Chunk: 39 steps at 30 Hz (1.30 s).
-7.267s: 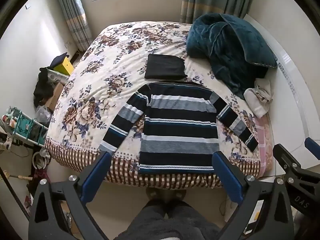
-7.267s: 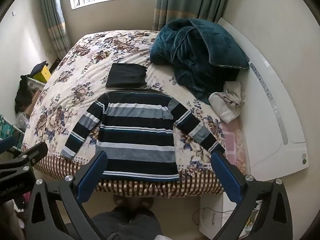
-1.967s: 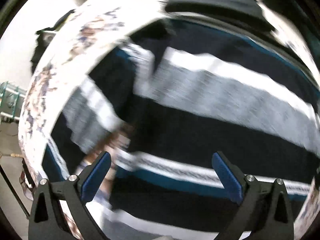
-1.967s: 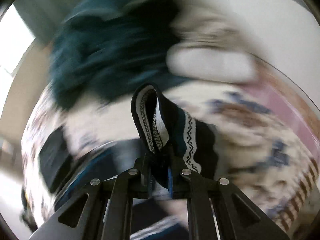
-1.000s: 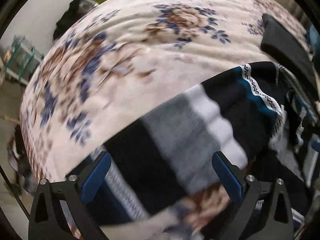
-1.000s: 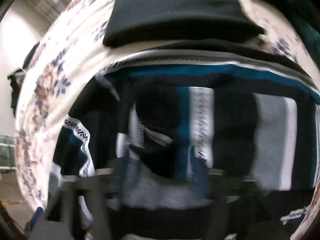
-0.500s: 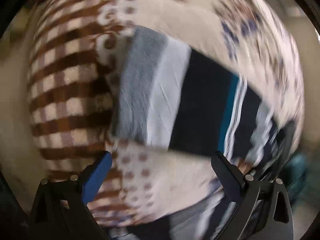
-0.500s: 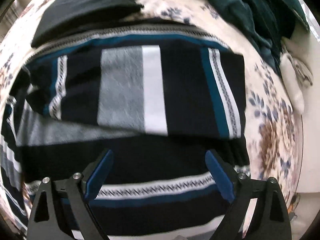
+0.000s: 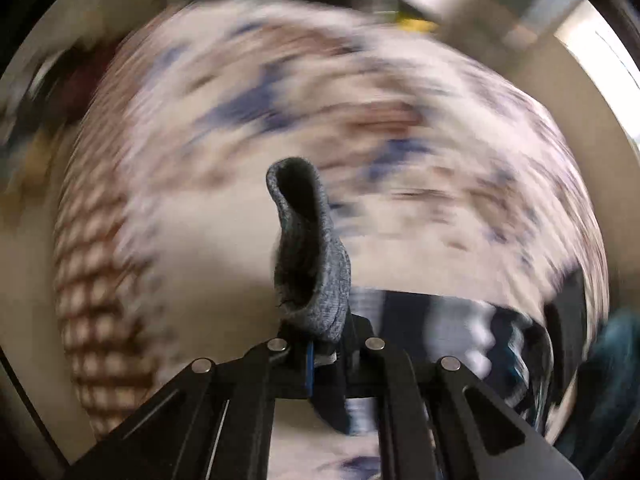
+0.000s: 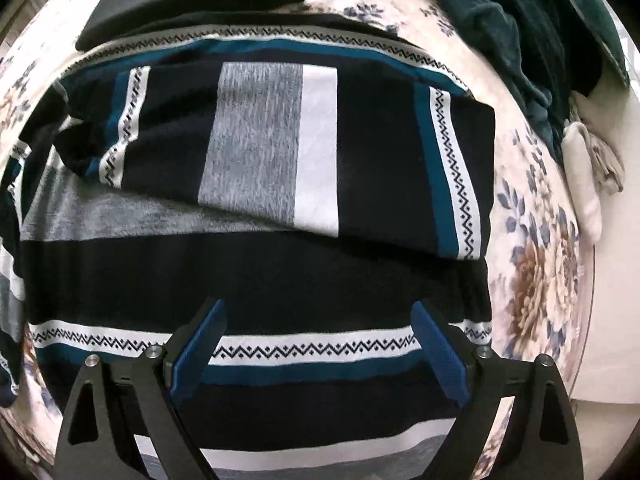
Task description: Fold small clothes
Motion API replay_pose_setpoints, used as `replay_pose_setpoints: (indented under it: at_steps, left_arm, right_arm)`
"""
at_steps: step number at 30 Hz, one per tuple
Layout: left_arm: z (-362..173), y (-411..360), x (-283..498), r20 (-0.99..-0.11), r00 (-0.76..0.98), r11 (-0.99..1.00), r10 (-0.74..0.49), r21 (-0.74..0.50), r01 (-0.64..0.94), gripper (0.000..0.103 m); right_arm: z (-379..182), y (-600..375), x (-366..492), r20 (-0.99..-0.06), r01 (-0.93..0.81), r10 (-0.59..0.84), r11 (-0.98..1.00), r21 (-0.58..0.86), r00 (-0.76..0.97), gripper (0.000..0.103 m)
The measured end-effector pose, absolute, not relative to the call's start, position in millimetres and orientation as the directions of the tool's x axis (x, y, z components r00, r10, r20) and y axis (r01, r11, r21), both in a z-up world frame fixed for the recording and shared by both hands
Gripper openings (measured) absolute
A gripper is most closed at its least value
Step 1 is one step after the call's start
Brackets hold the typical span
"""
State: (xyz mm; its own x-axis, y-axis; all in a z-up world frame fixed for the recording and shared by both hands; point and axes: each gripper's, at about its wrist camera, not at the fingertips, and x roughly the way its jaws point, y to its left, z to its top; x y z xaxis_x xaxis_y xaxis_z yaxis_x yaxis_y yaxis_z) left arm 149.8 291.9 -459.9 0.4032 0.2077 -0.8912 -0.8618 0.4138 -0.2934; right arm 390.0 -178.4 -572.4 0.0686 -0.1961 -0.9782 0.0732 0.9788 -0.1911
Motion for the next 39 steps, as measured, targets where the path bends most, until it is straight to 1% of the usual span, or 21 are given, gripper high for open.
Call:
replay_pose_setpoints:
  at_steps: [2, 4, 6, 9, 13, 14, 16, 18, 19, 20, 22, 23, 26, 28, 29, 30, 35, 36, 37, 38, 39]
  left_arm:
    - [-440.1, 271.2, 186.7, -0.866, 0.459, 0.544, 0.200, -0.291, -0.787, 0.006]
    - [-424.4, 237.0, 228.3, -0.840, 0.521, 0.648, 0.149, -0.315, -0.693, 0.006]
    - [-415.7, 190.1, 269.2, -0.816, 0.575, 0.726, 0.058, -0.360, -0.585, 0.006]
    - [-415.0, 123.5, 317.2, -0.785, 0.613, 0.777, -0.092, -0.442, -0.449, 0.006]
    - [-420.3, 17.2, 374.3, -0.765, 0.587, 0.833, -0.264, -0.488, -0.261, 0.007]
    - [-424.3, -6.2, 386.2, -0.773, 0.559, 0.844, -0.300, -0.489, -0.223, 0.010]
    - [-435.6, -42.2, 402.2, -0.809, 0.475, 0.863, -0.345, -0.473, -0.177, 0.010]
    - [-441.1, -57.5, 412.0, -0.835, 0.414, 0.884, -0.361, -0.449, -0.134, 0.024]
    - [-439.5, -58.0, 413.1, -0.838, 0.409, 0.889, -0.362, -0.442, -0.119, 0.045]
    - [-432.5, -49.9, 409.3, -0.837, 0.422, 0.897, -0.348, -0.428, -0.108, 0.069]
    - [-414.4, -27.8, 395.2, -0.833, 0.466, 0.913, -0.299, -0.391, -0.114, 0.090]
    - [-405.6, -10.6, 390.4, -0.830, 0.495, 0.924, -0.255, -0.360, -0.127, 0.093]
    - [-396.3, 33.9, 366.8, -0.841, 0.529, 0.950, -0.112, -0.247, -0.192, 0.093]
    - [-397.3, 68.6, 353.2, -0.860, 0.510, 0.955, 0.019, -0.136, -0.263, 0.093]
    - [-400.8, 87.5, 346.3, -0.868, 0.482, 0.950, 0.118, -0.043, -0.311, 0.093]
    - [-405.8, 101.0, 342.8, -0.873, 0.455, 0.941, 0.176, 0.013, -0.339, 0.093]
    - [-438.3, 137.5, 333.4, -0.899, 0.369, 0.903, 0.235, 0.062, -0.425, 0.093]
    - [-444.1, 141.3, 331.8, -0.903, 0.355, 0.897, 0.242, 0.069, -0.436, 0.093]
    - [-448.8, 143.0, 332.4, -0.905, 0.346, 0.894, 0.246, 0.075, -0.442, 0.093]
    - [-452.1, 141.9, 334.6, -0.909, 0.338, 0.892, 0.244, 0.073, -0.447, 0.094]
    - [-456.5, 141.5, 334.6, -0.913, 0.333, 0.891, 0.236, 0.066, -0.450, 0.093]
  right_arm:
    - [-572.0, -184.0, 390.7, -0.980, 0.073, -0.184, 0.981, -0.178, 0.073, 0.095]
    - [-571.4, -193.5, 390.4, -0.984, 0.095, -0.167, 0.982, -0.160, 0.068, 0.095]
    - [-572.6, -208.3, 387.5, -0.987, 0.129, -0.152, 0.981, -0.143, 0.058, 0.095]
    - [-579.0, -236.4, 378.3, -0.991, 0.181, -0.128, 0.976, -0.119, 0.037, 0.095]
    - [-591.1, -273.9, 364.9, -0.992, 0.217, -0.129, 0.968, -0.126, -0.001, 0.095]
    - [-593.0, -283.8, 362.2, -0.991, 0.223, -0.137, 0.965, -0.135, -0.007, 0.095]
    - [-595.4, -304.0, 358.5, -0.990, 0.240, -0.139, 0.961, -0.140, -0.019, 0.095]
    - [-595.1, -325.9, 357.7, -0.993, 0.272, -0.112, 0.955, -0.115, -0.025, 0.095]
    - [-593.9, -334.0, 358.5, -0.996, 0.286, -0.090, 0.954, -0.092, -0.020, 0.095]
    - [-591.5, -343.0, 360.3, -0.998, 0.307, -0.055, 0.950, -0.056, -0.012, 0.095]
    - [-586.6, -356.6, 368.3, -1.000, 0.335, 0.028, 0.942, 0.025, -0.003, 0.095]
    - [-583.2, -360.5, 375.1, -0.996, 0.340, 0.085, 0.937, 0.083, 0.009, 0.095]
    - [-572.0, -362.1, 396.6, -0.971, 0.334, 0.222, 0.912, 0.240, 0.091, 0.095]
    - [-569.0, -356.8, 419.8, -0.945, 0.320, 0.293, 0.890, 0.325, 0.144, 0.095]
    - [-570.6, -352.2, 431.0, -0.934, 0.316, 0.322, 0.879, 0.356, 0.155, 0.095]
    - [-574.2, -346.4, 445.2, -0.920, 0.314, 0.354, 0.866, 0.390, 0.166, 0.095]
    - [-612.4, -310.6, 507.3, -0.896, 0.330, 0.427, 0.834, 0.443, 0.123, 0.094]
    - [-620.0, -305.1, 515.0, -0.893, 0.339, 0.436, 0.829, 0.445, 0.108, 0.089]
    - [-628.1, -299.1, 520.3, -0.893, 0.345, 0.440, 0.827, 0.444, 0.094, 0.078]
    - [-632.2, -295.9, 521.8, -0.898, 0.340, 0.431, 0.835, 0.433, 0.085, 0.035]
    - [-634.3, -292.6, 522.1, -0.922, 0.335, 0.381, 0.862, 0.380, 0.065, 0.006]
